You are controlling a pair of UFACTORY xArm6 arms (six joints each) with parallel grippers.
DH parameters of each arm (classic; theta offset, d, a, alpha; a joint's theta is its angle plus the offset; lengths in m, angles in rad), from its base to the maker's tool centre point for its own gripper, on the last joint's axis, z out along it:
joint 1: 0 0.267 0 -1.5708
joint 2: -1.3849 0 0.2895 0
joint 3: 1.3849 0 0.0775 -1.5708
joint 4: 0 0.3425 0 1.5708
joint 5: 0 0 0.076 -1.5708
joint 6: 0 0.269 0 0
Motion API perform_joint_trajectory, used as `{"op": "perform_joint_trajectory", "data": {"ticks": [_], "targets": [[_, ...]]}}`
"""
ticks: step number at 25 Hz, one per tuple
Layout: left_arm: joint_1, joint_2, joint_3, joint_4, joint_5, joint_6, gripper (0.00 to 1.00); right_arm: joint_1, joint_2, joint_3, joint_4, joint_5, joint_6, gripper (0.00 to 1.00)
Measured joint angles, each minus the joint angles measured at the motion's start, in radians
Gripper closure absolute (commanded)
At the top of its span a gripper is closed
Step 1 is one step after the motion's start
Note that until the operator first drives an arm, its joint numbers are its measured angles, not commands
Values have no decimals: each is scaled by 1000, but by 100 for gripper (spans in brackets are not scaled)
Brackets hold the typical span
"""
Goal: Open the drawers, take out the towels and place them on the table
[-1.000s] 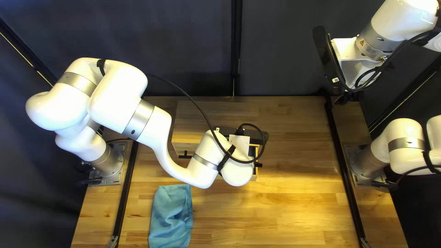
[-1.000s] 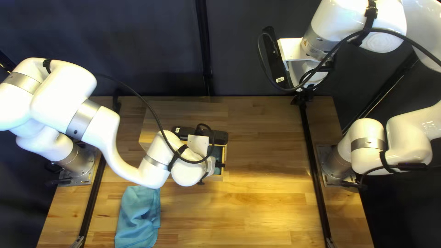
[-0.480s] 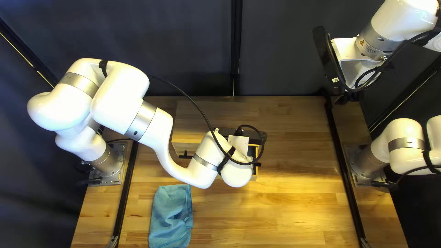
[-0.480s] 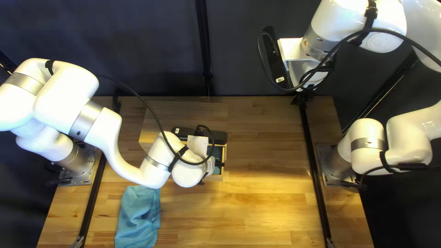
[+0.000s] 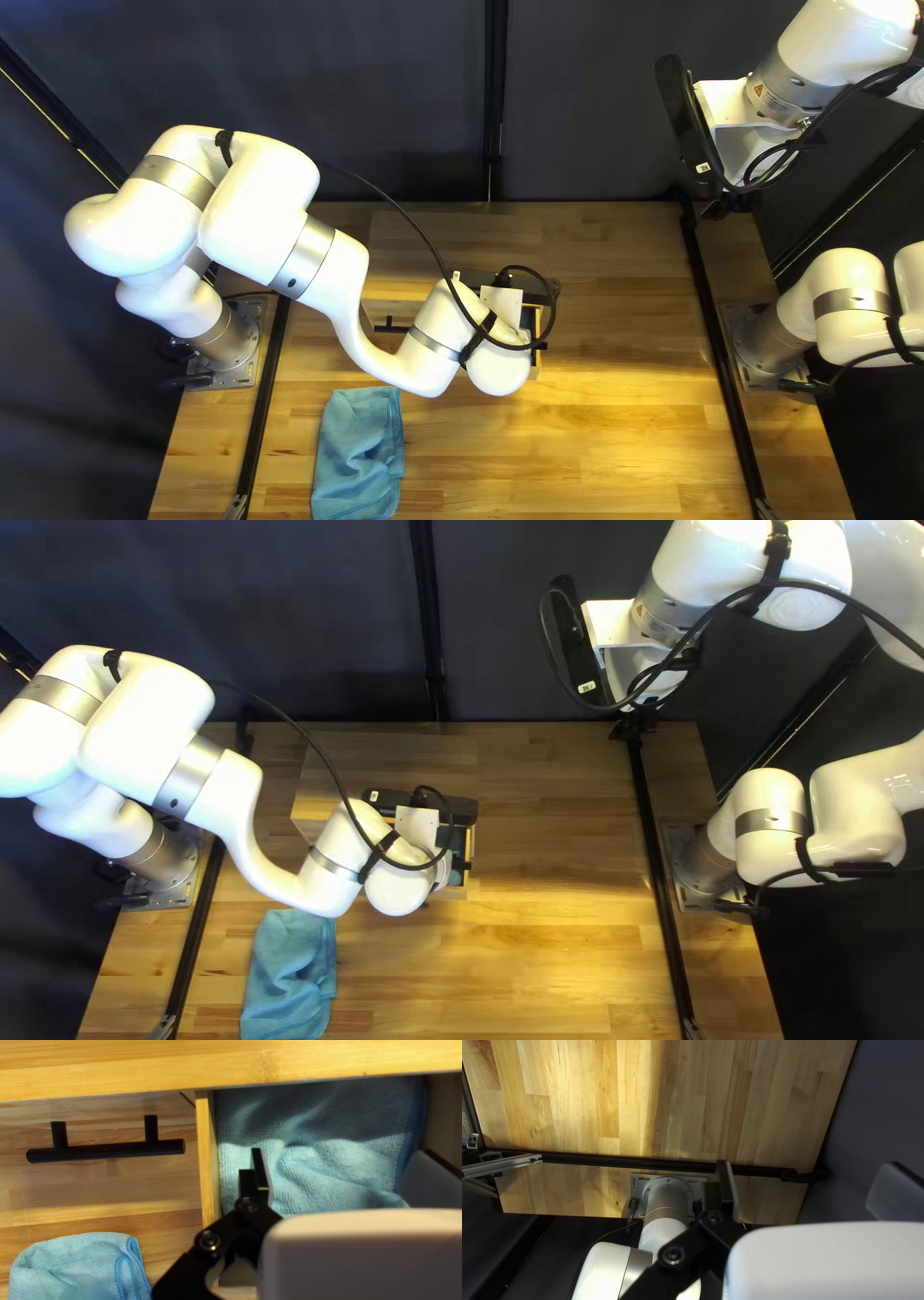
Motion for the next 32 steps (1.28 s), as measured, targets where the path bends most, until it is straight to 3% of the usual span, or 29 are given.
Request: {"op": "perform_joint_trajectory", "data": {"ticks": [32], "targets": [[-7,0,-5,4,7,-18,0,0,0,0,0,0,0,0]]}}
